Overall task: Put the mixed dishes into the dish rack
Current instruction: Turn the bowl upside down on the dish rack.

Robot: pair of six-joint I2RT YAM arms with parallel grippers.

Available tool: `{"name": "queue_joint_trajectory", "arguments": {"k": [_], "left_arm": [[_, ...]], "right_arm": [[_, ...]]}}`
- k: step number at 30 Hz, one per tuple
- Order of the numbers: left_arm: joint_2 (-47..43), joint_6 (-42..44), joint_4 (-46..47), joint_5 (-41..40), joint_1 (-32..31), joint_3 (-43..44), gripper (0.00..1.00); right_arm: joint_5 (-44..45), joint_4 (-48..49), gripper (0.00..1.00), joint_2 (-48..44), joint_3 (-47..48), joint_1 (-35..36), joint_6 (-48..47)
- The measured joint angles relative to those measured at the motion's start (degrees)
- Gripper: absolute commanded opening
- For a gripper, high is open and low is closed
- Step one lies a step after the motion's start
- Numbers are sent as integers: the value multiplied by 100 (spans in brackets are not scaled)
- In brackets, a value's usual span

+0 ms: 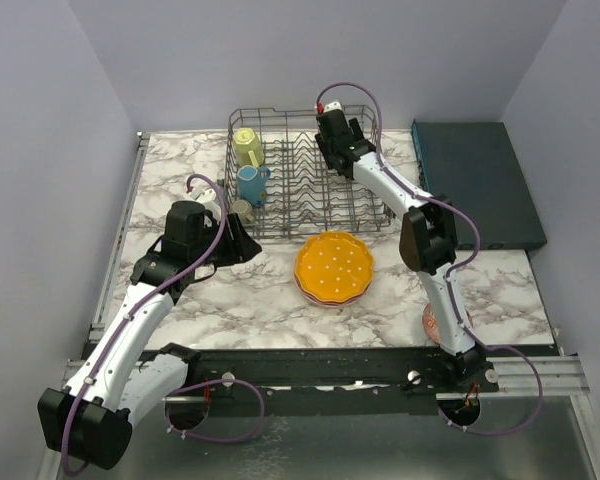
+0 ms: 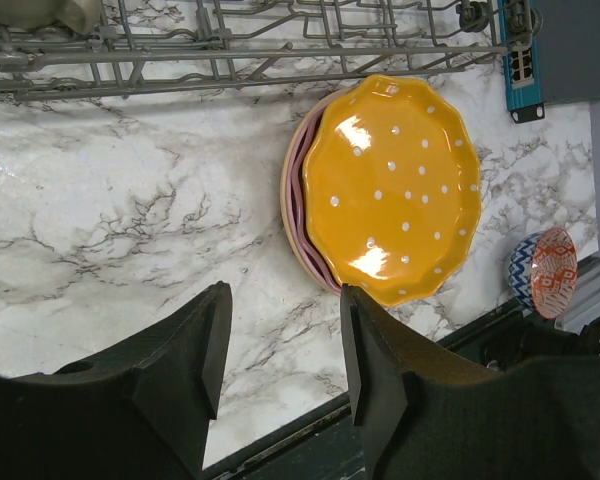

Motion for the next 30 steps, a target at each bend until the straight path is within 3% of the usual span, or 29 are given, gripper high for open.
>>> {"name": "queue_joint_trajectory", "arguments": {"k": [14, 30], "left_arm": [[-4, 0, -2, -15, 0, 0, 52], [-4, 15, -2, -24, 0, 0, 52]], "right_arm": [[442, 887, 33, 389, 0, 0, -1023], [577, 1423, 35, 833, 0, 0, -1469]]}}
